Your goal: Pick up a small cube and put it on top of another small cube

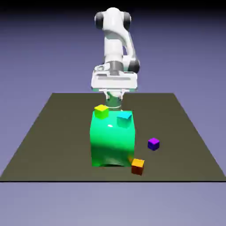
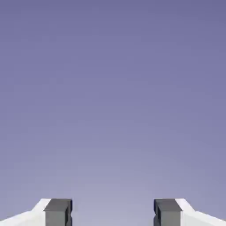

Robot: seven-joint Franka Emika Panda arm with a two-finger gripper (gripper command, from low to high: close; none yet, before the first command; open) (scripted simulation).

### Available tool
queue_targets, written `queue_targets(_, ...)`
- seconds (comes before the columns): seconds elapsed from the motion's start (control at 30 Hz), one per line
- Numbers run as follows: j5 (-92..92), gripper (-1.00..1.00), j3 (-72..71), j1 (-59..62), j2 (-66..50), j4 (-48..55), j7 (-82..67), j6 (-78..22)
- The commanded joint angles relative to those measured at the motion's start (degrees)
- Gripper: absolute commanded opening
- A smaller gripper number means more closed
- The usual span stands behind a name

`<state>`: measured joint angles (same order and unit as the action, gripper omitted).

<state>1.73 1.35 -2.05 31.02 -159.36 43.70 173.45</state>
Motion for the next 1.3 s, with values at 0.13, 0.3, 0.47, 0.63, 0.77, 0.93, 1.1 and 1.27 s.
queue_targets(0.13, 3.29, 0.00, -3.45, -2.66, -10.38, 6.34, 2.88, -10.05)
queue_targets(0.3, 6.58, 0.00, -6.89, -5.32, -20.77, 12.68, 5.75, -20.10)
queue_targets(0.47, 9.87, 0.00, -10.34, -7.98, -31.15, 19.03, 8.63, -30.15)
queue_targets(0.63, 12.22, 0.00, -15.25, -9.91, -41.53, 24.87, 10.89, -40.99)
queue_targets(0.77, 12.35, 0.00, -21.61, -10.09, -49.47, 28.45, 11.54, -50.68)
queue_targets(0.93, 10.15, 0.00, -29.91, -8.44, -55.36, 29.88, 10.51, -59.80)
queue_targets(1.1, 14.37, 0.00, -27.01, -9.58, -61.25, 25.83, 13.23, -50.52)
queue_targets(1.27, 10.98, -1.00, -29.34, -8.67, -56.51, 29.09, 11.04, -57.99)
